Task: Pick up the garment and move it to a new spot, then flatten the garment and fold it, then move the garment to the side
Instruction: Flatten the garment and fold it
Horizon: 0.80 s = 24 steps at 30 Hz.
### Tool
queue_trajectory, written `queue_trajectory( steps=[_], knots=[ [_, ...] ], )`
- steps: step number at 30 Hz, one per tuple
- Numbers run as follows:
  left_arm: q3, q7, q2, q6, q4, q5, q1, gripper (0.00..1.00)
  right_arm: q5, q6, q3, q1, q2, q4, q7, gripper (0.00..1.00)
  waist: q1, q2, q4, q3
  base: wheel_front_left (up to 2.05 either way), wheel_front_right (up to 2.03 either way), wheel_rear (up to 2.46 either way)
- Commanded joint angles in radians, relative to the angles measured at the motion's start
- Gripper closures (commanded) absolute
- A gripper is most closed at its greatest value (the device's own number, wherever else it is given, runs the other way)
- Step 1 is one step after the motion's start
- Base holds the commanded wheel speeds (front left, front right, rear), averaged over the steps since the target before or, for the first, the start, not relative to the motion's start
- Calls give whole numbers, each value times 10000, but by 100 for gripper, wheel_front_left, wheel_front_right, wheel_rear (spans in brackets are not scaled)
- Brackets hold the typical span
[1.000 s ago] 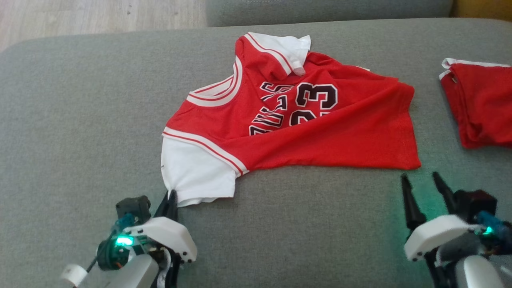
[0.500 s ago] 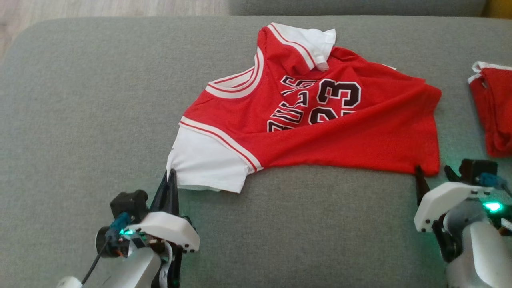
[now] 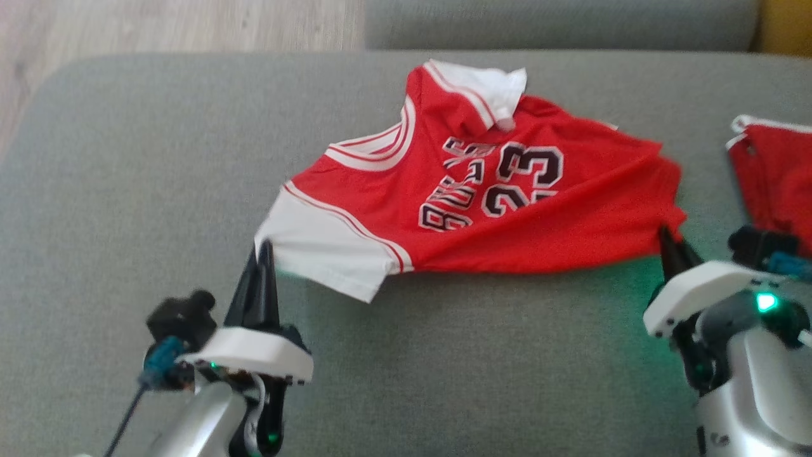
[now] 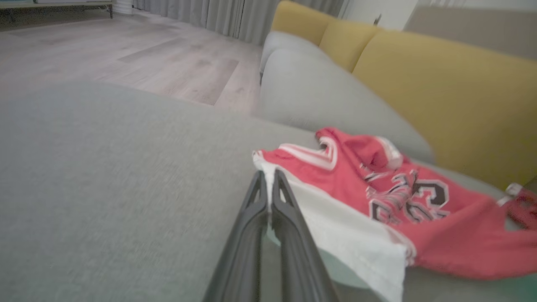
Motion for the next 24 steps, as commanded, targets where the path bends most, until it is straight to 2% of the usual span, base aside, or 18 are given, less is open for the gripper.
queue_trajectory(
  steps=[1,6,16,19,24],
  knots=[
    [488,-81,272,-16,-667,9,-412,100,147,-7,228,-177,-35,-718,-147,100,0,0,-80,-485,0,0,0],
    [606,252,772,82,-2065,175,-699,100,388,-7,28,46,-35,-2263,-12,100,0,0,-98,-1242,0,0,0],
    [1369,2023,2614,591,-6006,1033,-2666,100,197,-7,-778,435,-51,-7792,1639,100,0,0,-204,-2101,0,0,0],
    [1446,2699,3189,621,-6764,1521,-3491,100,-68,-7,-999,333,-87,-9132,2116,100,0,0,-222,-2132,0,0,0],
    [1526,3632,3594,634,-7243,1740,-4485,100,-318,-7,-1151,122,-157,-10314,2873,100,0,0,-256,-1883,0,0,0]
  ],
)
